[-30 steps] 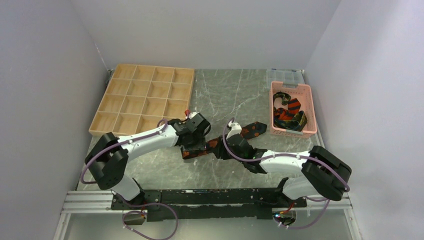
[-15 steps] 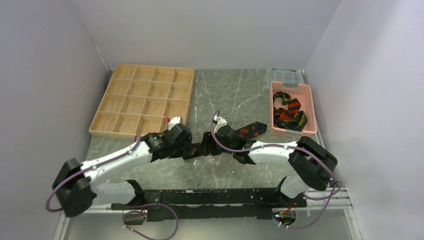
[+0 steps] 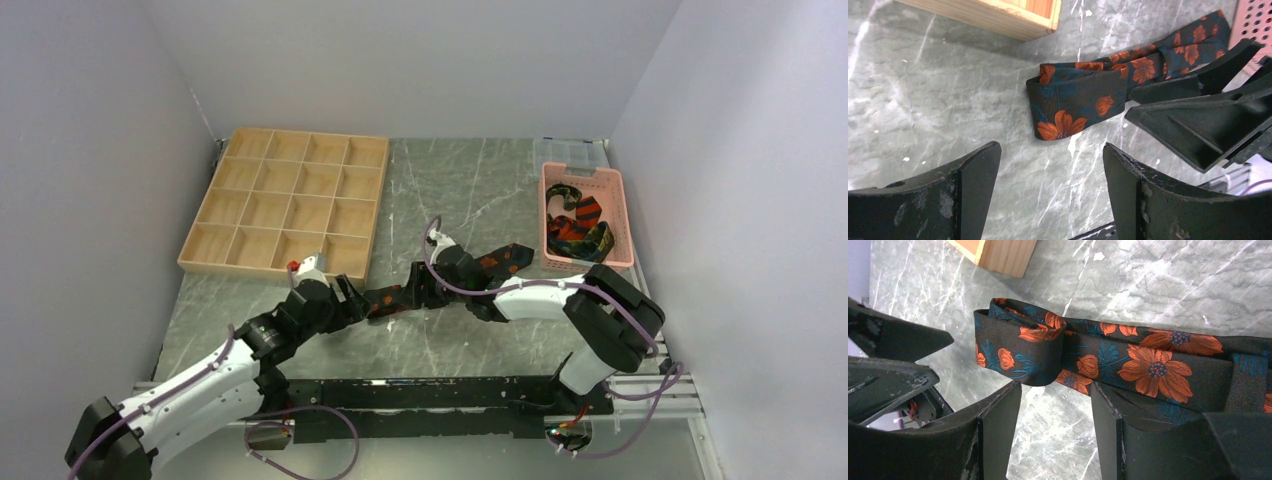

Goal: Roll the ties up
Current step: Roll the tie at the center of the board.

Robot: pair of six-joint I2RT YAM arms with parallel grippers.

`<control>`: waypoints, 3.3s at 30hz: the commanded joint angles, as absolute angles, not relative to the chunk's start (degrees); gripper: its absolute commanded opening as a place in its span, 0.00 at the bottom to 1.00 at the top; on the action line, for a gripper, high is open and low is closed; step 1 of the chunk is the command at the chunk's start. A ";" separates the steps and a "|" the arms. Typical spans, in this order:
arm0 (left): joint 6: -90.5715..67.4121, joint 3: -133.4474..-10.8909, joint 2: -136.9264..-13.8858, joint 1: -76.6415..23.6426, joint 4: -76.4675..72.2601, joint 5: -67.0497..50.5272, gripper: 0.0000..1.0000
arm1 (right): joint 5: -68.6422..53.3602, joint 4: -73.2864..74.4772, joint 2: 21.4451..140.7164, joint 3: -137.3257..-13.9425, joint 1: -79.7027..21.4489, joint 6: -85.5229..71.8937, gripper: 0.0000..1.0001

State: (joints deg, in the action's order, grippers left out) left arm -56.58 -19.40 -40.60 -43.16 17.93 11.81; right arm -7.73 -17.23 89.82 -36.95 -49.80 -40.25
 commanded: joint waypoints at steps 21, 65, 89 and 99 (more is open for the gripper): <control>-57.21 -12.51 -55.14 -30.81 -9.26 -4.77 0.77 | -10.89 -21.60 93.06 -42.13 -48.50 -40.04 0.58; -56.20 -10.20 -65.07 -30.49 -23.16 -12.60 0.21 | -16.72 -26.51 103.07 -41.66 -47.19 -43.57 0.34; -56.31 -12.51 -63.60 -28.94 -3.75 3.82 0.11 | -8.85 -16.67 97.71 -46.64 -49.29 -36.83 0.41; -53.81 -17.46 -67.99 -26.84 -0.29 3.21 0.11 | -8.02 -15.01 98.52 -46.87 -54.52 -35.27 0.38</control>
